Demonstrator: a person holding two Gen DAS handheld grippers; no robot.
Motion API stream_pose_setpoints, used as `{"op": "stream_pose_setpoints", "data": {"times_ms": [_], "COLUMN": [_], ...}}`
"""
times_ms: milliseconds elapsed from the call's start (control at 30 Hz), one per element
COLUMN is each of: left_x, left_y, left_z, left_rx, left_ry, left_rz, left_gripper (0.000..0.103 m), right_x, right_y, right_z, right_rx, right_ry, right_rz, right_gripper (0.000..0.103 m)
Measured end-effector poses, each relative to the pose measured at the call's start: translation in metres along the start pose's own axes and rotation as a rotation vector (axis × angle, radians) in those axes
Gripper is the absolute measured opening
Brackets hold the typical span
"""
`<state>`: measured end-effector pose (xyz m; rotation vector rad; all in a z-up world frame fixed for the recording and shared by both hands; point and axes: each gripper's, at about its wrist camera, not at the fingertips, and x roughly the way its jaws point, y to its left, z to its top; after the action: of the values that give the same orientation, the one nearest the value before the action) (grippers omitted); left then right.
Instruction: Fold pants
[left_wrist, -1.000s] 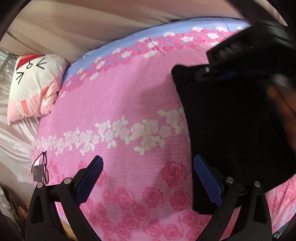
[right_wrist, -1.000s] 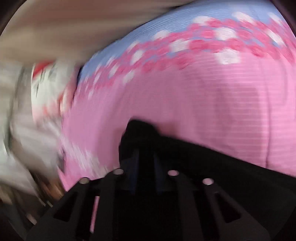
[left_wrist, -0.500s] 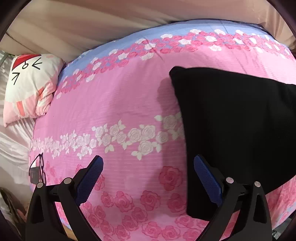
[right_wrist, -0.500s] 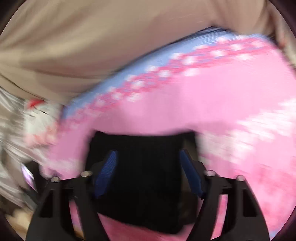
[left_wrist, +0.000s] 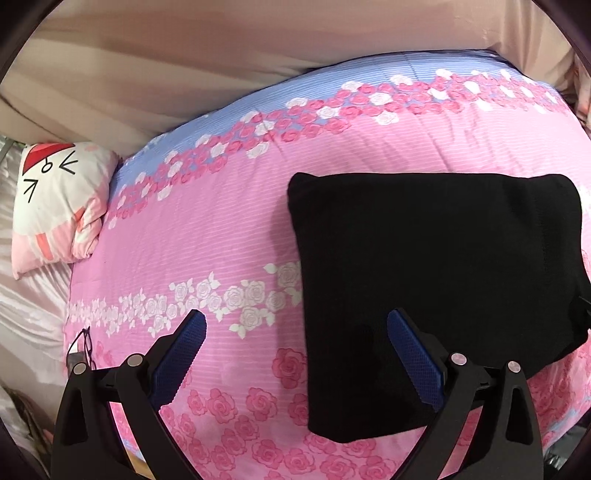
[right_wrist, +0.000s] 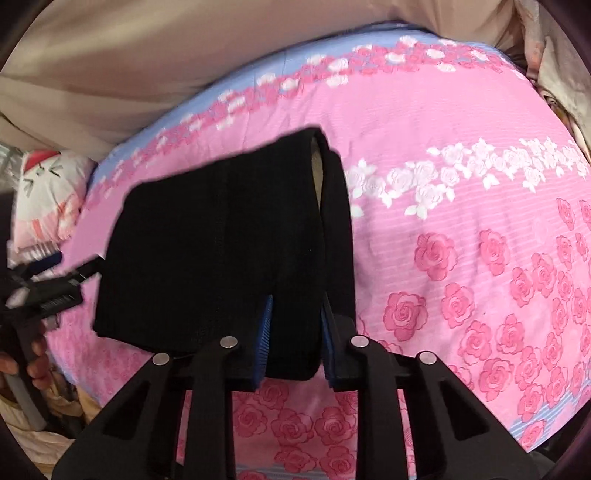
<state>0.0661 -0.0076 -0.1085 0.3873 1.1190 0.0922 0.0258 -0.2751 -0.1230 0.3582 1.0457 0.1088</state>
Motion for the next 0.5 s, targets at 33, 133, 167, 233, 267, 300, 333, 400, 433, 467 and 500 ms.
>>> {"op": "stream_pose_setpoints", "data": {"times_ms": [33, 133, 167, 233, 267, 300, 333, 400, 433, 467, 500], "left_x": [-0.001, -0.006, -0.007, -0.004, 0.0, 0.001, 0.002, 0.002, 0.003, 0.005, 0.009], "left_y": [-0.001, -0.004, -0.005, -0.007, -0.008, -0.008, -0.006, 0.001, 0.004, 0.008, 0.012], "left_z": [0.0, -0.001, -0.002, -0.005, -0.006, -0.007, -0.008, -0.011, -0.012, -0.014, -0.017], "left_rx": [0.003, 0.007, 0.009, 0.011, 0.011, 0.01, 0.007, -0.012, -0.022, -0.035, -0.047], "left_ry": [0.001, -0.004, -0.006, 0.004, 0.021, 0.034, 0.043, 0.039, 0.043, 0.054, 0.068], "left_rz": [0.0, 0.004, 0.002, 0.007, 0.006, 0.002, 0.001, 0.012, 0.013, 0.013, 0.012], "left_gripper": [0.097, 0.097, 0.097, 0.097, 0.097, 0.097, 0.097, 0.097, 0.097, 0.097, 0.097], "right_x": [-0.007, -0.01, 0.003, 0.022, 0.017, 0.007, -0.005, -0.029, -0.033, -0.034, -0.033], "right_y": [-0.002, -0.016, -0.02, -0.019, -0.018, -0.02, -0.022, -0.029, -0.032, -0.035, -0.037], "right_z": [0.002, 0.002, 0.0, -0.007, -0.004, 0.002, 0.005, 0.008, 0.009, 0.011, 0.012], "right_rx": [0.008, 0.027, 0.005, -0.068, -0.068, -0.031, 0.008, 0.055, 0.063, 0.071, 0.08], "right_ry": [-0.019, -0.035, 0.0, 0.033, 0.026, 0.015, -0.018, -0.094, -0.094, -0.084, -0.073], "right_rz": [0.005, -0.011, -0.022, -0.043, -0.032, -0.004, 0.012, 0.009, -0.003, -0.01, 0.003], "right_gripper": [0.021, 0.01, 0.013, 0.017, 0.019, 0.019, 0.019, 0.02, 0.021, 0.021, 0.021]}}
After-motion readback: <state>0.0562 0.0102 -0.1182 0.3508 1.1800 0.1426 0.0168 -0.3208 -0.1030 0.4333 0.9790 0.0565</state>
